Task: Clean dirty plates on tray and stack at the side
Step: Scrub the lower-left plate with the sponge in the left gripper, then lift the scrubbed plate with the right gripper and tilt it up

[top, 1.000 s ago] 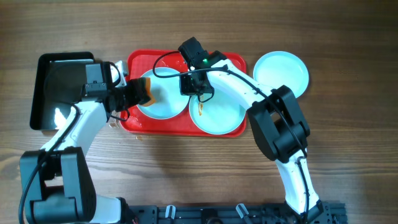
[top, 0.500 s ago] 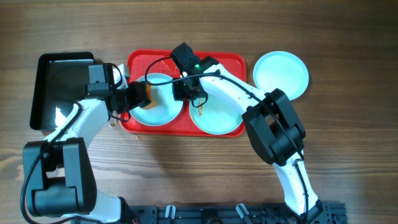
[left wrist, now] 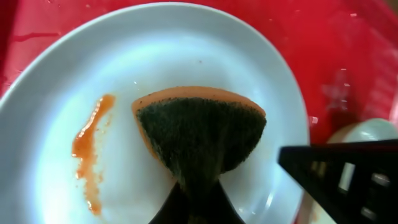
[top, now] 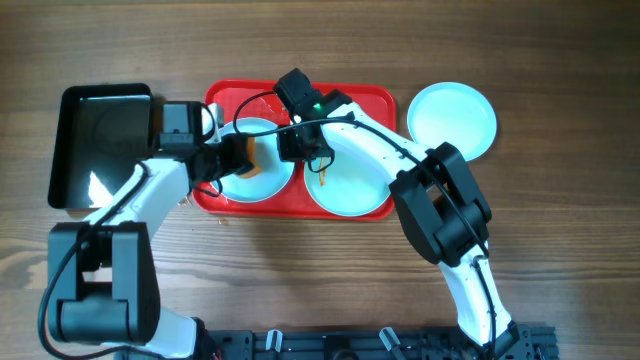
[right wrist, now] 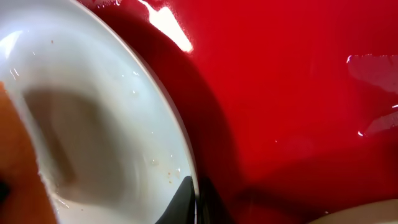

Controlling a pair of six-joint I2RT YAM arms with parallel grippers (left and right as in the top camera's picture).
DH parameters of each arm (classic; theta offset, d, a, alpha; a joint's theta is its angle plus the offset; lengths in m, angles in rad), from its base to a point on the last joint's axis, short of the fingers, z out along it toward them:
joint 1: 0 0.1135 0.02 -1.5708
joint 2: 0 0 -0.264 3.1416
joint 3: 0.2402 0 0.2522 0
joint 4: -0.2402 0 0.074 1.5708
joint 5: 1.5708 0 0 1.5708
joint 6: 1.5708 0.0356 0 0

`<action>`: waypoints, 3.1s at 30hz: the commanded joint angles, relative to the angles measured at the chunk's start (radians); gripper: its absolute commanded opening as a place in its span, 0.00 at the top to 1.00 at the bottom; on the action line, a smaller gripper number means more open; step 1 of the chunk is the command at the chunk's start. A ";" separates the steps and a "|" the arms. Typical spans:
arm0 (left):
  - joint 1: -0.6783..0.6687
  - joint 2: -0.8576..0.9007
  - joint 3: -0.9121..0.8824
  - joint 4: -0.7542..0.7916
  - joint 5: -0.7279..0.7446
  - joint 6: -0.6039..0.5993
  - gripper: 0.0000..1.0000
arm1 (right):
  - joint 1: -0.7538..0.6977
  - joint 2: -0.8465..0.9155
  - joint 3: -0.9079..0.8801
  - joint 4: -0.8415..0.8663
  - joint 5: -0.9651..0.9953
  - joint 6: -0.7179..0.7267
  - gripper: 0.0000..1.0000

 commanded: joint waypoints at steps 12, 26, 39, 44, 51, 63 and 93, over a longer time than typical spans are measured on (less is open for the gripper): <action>-0.004 0.135 0.003 0.026 -0.315 0.043 0.96 | 0.003 0.028 -0.018 -0.010 -0.001 0.008 0.96; -0.004 -0.129 0.003 -0.029 -0.589 0.042 0.96 | 0.003 0.028 -0.018 -0.013 -0.002 0.008 0.96; -0.018 -0.087 0.003 -0.015 -0.077 0.036 0.96 | 0.003 0.028 -0.018 0.007 -0.029 0.011 0.96; -0.050 -0.002 0.002 -0.034 -0.071 0.005 0.96 | 0.003 0.028 -0.018 0.020 -0.046 0.011 0.96; -0.055 0.043 0.002 -0.066 -0.260 0.016 0.96 | 0.003 0.028 -0.018 0.016 -0.046 0.008 0.96; -0.055 0.032 0.003 -0.115 -0.843 0.016 0.96 | 0.003 0.028 -0.018 0.012 -0.046 0.008 0.96; -0.060 -0.285 0.002 -0.292 -0.314 -0.045 0.96 | -0.150 -0.158 0.259 -0.155 0.260 -0.111 0.96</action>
